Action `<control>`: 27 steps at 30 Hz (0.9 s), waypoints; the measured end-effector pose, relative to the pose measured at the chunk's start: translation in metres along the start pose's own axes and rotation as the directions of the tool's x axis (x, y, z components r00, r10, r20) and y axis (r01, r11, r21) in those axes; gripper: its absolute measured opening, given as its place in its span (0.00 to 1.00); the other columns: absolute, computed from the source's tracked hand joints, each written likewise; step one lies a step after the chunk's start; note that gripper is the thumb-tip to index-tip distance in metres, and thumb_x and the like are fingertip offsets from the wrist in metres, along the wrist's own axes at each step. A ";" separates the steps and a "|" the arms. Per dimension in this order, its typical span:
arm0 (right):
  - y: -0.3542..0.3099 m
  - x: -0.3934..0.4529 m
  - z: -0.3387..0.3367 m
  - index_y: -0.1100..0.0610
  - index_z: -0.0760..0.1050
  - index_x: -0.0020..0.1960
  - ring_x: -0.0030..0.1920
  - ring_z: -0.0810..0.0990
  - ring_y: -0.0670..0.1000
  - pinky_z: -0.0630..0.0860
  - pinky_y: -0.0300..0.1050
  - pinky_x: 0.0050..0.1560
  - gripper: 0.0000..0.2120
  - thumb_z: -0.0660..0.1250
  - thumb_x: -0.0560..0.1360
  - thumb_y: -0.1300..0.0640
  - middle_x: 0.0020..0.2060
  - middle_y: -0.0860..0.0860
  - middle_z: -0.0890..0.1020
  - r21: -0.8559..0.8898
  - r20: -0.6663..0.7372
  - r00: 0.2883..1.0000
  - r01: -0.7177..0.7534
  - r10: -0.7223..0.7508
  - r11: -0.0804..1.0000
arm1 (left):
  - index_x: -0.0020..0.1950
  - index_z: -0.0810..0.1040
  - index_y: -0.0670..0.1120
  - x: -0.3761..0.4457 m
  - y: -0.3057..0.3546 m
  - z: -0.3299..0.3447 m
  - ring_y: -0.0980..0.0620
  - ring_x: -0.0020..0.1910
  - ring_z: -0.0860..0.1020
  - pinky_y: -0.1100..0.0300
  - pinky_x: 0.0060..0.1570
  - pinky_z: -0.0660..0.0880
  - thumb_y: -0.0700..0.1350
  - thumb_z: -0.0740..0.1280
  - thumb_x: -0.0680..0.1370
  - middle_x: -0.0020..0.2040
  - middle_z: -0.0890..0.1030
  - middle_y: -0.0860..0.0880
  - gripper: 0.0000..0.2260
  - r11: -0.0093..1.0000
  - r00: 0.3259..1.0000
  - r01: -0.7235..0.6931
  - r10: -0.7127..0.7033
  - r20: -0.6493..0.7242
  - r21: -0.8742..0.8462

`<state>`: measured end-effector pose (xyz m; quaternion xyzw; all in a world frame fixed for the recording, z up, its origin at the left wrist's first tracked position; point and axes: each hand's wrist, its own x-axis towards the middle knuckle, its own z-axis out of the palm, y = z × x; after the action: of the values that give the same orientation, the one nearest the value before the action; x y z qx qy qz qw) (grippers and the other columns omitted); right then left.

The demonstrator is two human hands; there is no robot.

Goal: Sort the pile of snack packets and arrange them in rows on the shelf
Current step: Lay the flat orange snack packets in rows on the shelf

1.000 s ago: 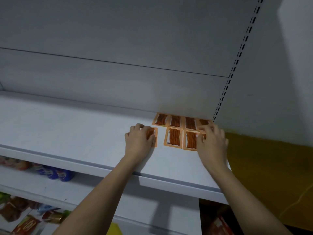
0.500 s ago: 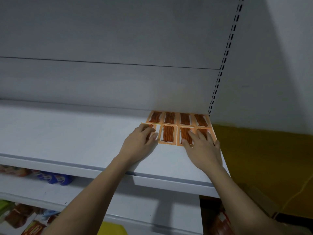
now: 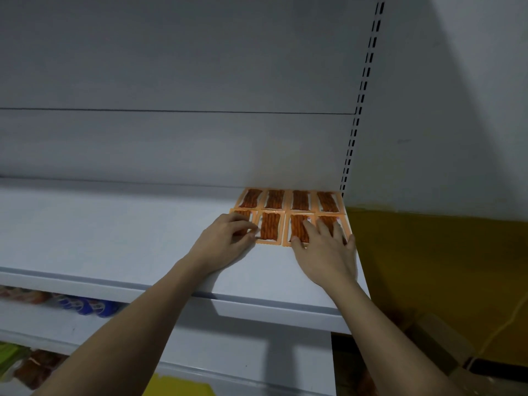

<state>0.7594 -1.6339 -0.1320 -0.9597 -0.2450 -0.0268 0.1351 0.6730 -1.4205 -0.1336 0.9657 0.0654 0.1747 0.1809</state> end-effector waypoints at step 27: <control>-0.384 -0.048 0.003 0.50 0.70 0.70 0.62 0.75 0.53 0.73 0.51 0.61 0.22 0.58 0.80 0.42 0.66 0.50 0.76 0.235 0.133 0.918 0.336 -0.373 0.912 | 0.68 0.76 0.54 -0.199 -0.200 -0.226 0.46 0.64 0.75 0.48 0.62 0.73 0.63 0.57 0.81 0.67 0.76 0.48 0.22 0.871 0.878 0.478 -0.477 -0.039 0.114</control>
<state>0.5337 -1.3312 -0.0457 -0.8782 -0.4280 0.0592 0.2052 0.3934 -1.1994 -0.0730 0.9278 0.3129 0.1250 0.1599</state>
